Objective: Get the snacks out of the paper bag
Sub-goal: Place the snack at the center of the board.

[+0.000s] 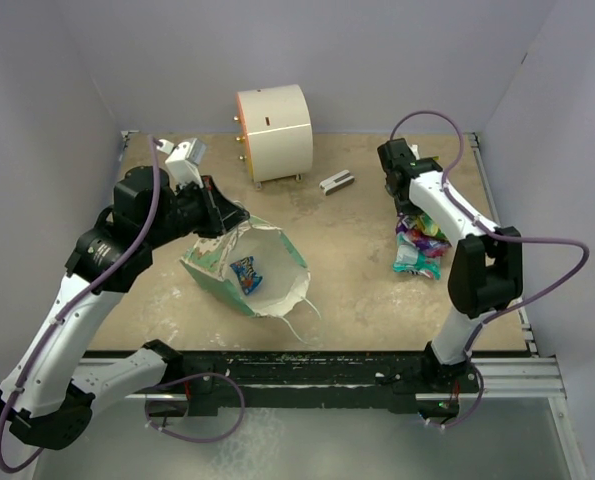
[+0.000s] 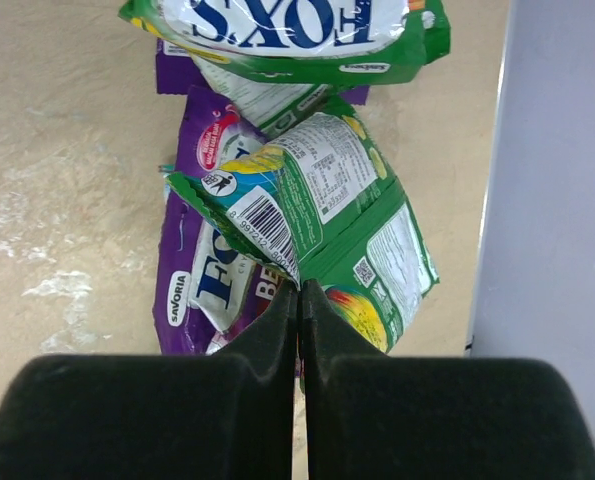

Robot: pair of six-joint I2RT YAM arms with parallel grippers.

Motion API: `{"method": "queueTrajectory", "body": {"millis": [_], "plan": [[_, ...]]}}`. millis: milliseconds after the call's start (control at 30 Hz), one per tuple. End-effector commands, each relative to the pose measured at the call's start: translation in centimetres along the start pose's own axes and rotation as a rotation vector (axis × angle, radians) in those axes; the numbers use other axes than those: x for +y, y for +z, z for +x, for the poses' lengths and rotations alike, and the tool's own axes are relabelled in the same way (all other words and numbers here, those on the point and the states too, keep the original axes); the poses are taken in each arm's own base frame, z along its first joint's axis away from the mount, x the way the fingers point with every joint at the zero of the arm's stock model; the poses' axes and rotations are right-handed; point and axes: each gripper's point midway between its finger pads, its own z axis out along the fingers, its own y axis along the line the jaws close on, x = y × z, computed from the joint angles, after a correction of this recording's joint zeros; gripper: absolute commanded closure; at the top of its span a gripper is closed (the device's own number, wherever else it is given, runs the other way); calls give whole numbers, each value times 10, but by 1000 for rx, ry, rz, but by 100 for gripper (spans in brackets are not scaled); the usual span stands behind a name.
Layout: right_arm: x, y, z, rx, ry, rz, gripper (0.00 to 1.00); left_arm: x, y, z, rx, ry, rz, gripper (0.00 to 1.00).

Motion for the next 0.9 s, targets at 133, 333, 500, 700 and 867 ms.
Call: {"method": "queueTrajectory", "body": {"millis": [133, 333, 500, 700, 867], "plan": [[42, 4, 10, 63, 96, -180, 100, -11, 0, -12, -36, 11, 47, 100], [71, 15, 16, 86, 121, -279, 100, -25, -2, -14, -34, -1, 117, 100], [82, 20, 24, 96, 133, -313, 97, -22, -4, -1, -7, -57, 118, 100], [97, 26, 37, 116, 135, -364, 91, -13, 1, 30, 104, -128, 103, 100], [104, 27, 36, 114, 145, -392, 86, -14, -2, 31, 119, -133, 103, 100]]}}
